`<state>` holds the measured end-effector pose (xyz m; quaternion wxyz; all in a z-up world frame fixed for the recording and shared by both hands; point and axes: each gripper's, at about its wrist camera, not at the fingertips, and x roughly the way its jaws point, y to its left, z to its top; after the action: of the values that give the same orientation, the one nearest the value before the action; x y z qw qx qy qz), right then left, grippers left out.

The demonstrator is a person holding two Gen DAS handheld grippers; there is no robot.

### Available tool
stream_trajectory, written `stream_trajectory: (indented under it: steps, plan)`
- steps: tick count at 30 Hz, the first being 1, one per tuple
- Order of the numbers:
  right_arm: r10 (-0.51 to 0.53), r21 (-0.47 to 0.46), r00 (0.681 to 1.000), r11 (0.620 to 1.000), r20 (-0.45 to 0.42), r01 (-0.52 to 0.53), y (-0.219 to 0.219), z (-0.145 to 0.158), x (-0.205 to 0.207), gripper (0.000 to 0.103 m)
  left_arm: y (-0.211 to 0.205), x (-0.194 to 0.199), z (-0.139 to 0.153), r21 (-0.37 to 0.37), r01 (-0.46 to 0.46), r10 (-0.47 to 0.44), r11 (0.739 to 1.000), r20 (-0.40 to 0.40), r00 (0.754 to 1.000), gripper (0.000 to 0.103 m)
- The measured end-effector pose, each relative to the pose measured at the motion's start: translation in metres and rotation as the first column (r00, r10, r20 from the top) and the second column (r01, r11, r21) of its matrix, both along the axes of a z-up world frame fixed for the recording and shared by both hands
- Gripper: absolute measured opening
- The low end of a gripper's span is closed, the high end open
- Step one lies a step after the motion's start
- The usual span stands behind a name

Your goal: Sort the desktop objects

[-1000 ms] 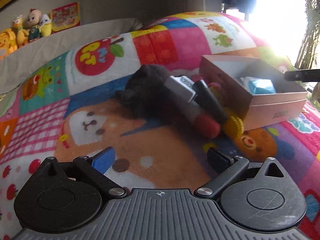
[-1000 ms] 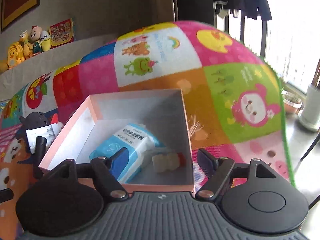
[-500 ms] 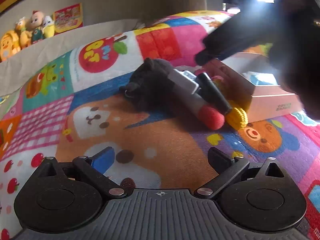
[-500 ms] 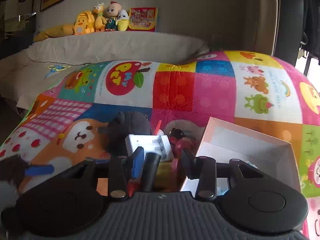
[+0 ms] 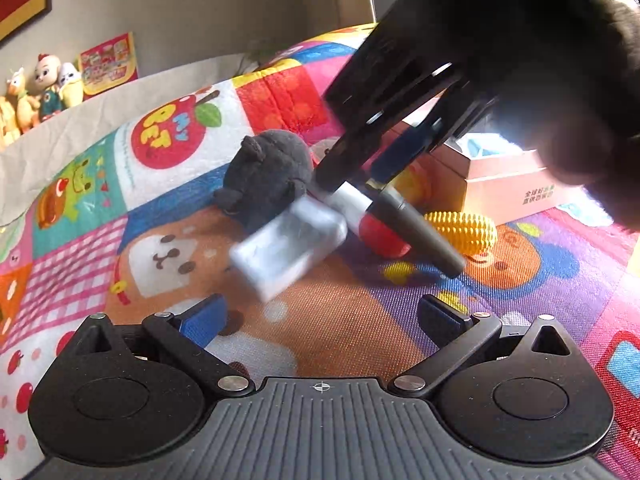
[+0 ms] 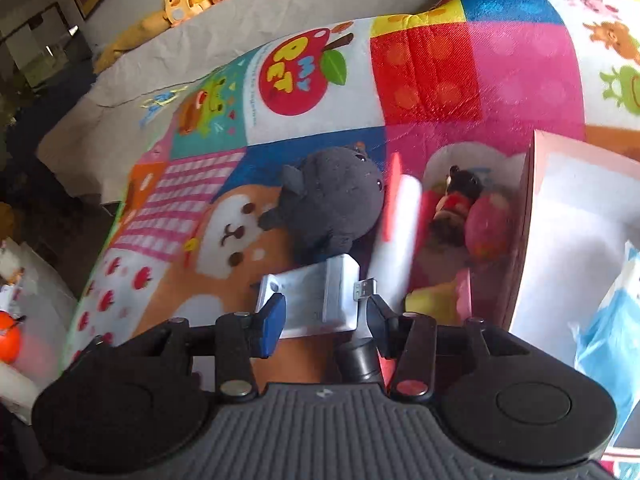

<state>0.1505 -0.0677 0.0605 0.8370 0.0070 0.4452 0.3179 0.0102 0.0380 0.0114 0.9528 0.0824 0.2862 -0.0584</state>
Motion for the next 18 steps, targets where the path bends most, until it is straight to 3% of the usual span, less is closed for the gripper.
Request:
stream_trajectory:
  steps: [3,6,9,13,18]
  plan:
    - [-0.055,-0.036,0.988,0.998,0.146,0.06,-0.02,0.016,-0.024,0.045,-0.003,0.002,-0.001,0.018,-0.002,0.002,1.0,-0.013,1.0,0.103]
    - [-0.049,-0.143,0.941,0.985,0.335,0.102,-0.034,0.022,-0.054,0.045,-0.004,0.003,-0.002,0.027,-0.004,0.005,1.0,-0.022,1.0,0.103]
    - [0.013,-0.169,0.944,0.985,0.33,0.045,-0.047,0.015,-0.075,0.045,-0.005,0.004,-0.003,0.041,0.0,0.001,0.999,-0.023,1.0,0.103]
    - [0.016,-0.172,0.919,0.984,0.394,0.056,-0.053,0.006,-0.093,0.044,-0.011,0.0,-0.003,0.071,0.02,-0.019,0.997,-0.018,1.0,0.103]
    - [0.045,-0.217,0.92,0.975,0.39,0.044,-0.043,-0.015,-0.104,0.039,-0.019,-0.01,-0.003,0.06,0.102,-0.1,0.993,-0.044,0.994,0.103]
